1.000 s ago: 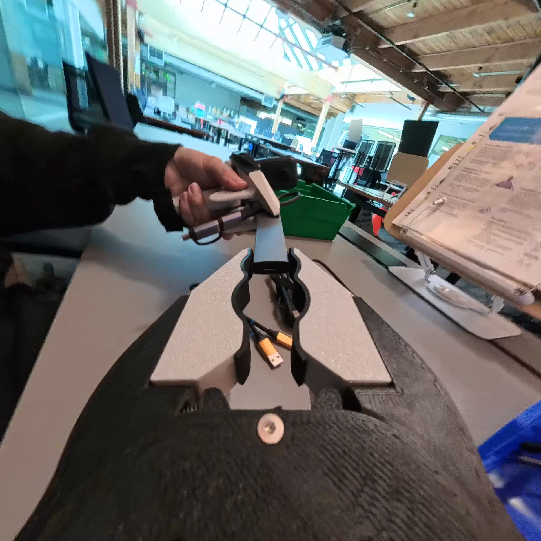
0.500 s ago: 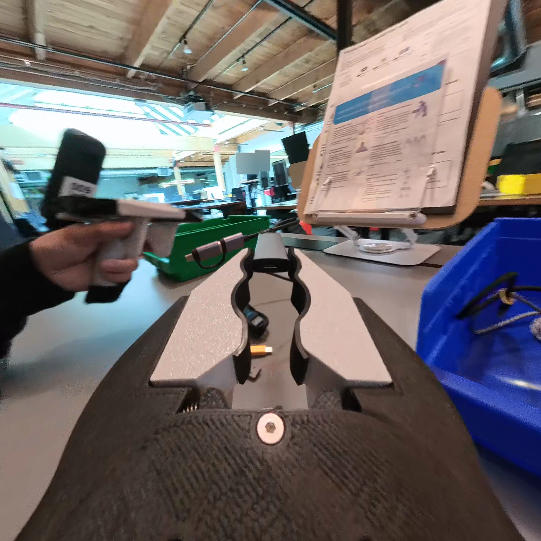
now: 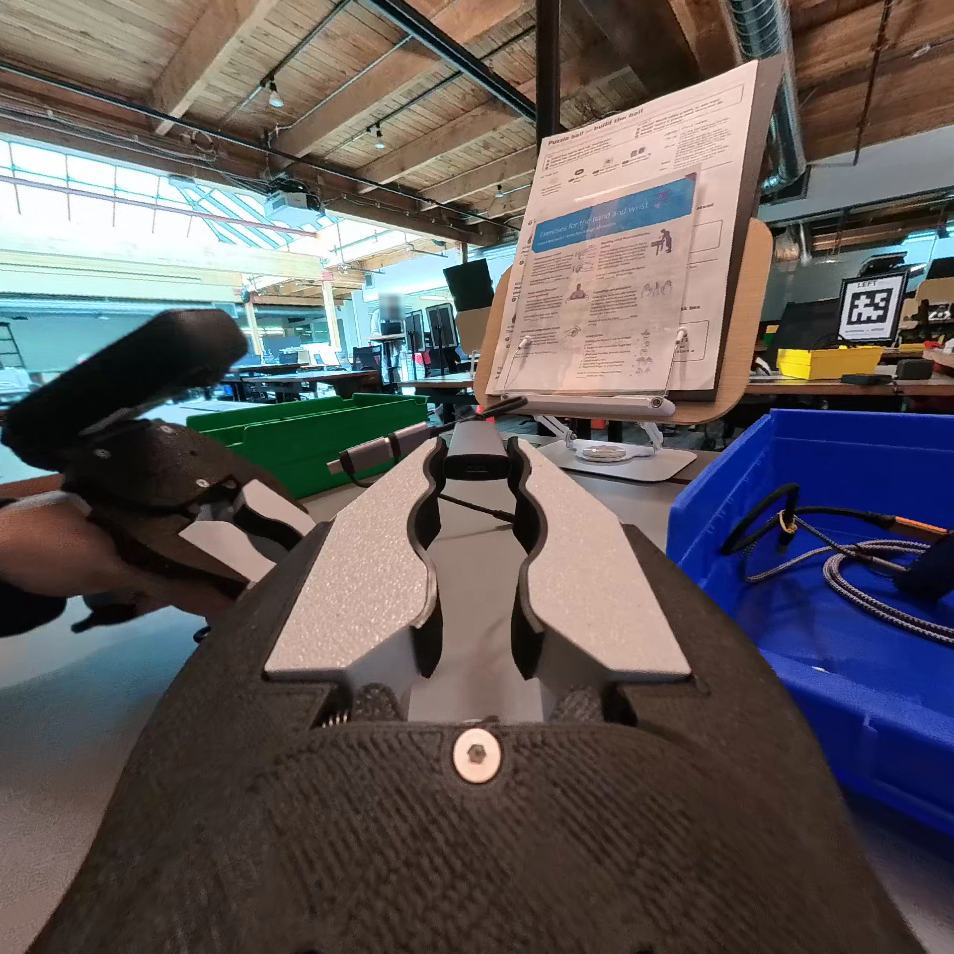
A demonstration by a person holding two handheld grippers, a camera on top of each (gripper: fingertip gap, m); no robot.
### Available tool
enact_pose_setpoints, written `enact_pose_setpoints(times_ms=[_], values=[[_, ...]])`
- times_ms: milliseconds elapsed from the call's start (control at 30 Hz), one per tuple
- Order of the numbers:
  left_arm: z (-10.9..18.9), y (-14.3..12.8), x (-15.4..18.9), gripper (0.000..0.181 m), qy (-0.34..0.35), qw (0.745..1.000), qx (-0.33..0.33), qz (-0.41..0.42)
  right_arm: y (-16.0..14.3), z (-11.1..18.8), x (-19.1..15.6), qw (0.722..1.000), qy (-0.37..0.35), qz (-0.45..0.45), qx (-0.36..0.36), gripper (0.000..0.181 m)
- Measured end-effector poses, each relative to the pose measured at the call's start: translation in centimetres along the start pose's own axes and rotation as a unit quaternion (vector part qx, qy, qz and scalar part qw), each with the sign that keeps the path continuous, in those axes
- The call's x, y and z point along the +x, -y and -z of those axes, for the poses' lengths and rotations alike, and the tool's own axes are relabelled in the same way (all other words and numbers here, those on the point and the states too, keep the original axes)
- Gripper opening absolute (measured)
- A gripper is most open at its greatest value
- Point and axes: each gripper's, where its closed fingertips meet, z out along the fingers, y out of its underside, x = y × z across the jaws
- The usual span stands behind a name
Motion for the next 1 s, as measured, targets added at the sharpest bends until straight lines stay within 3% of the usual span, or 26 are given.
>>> enact_pose_setpoints(times_ms=[167, 233, 400, 567, 700, 1000], values=[[-1.2, -0.6, 0.4, 0.024, -0.003, 0.999, -0.031, -0.011, -0.1, -0.1, -0.1, 1.0, 0.009, -0.006, -0.002, 0.023], [-1.4, -0.5, 0.5, 0.011, 0.007, 0.999, -0.034, -0.04, -0.1, -0.1, -0.1, 1.0, 0.009, -0.004, -0.003, 0.023], [-0.8, -0.9, 0.5, 0.008, 0.045, 0.994, -0.039, -0.094, 0.0, -0.1, 0.1, 1.0, 0.003, -0.004, 0.0, 0.023], [0.7, -0.6, 0.9, 0.008, 0.027, 0.998, -0.01, -0.063, -0.1, -0.2, -0.1, 1.0, 0.005, 0.006, -0.004, 0.023], [0.6, -2.1, 1.3, 0.01, 0.0, 0.997, -0.045, -0.06, -0.1, -0.2, -0.1, 1.0, 0.008, 0.001, -0.003, 0.023], [1.0, -1.7, 2.0, 0.016, -0.063, 0.998, -0.009, 0.02, -0.2, -0.3, -0.5, 1.0, 0.016, 0.009, -0.009, 0.023]])
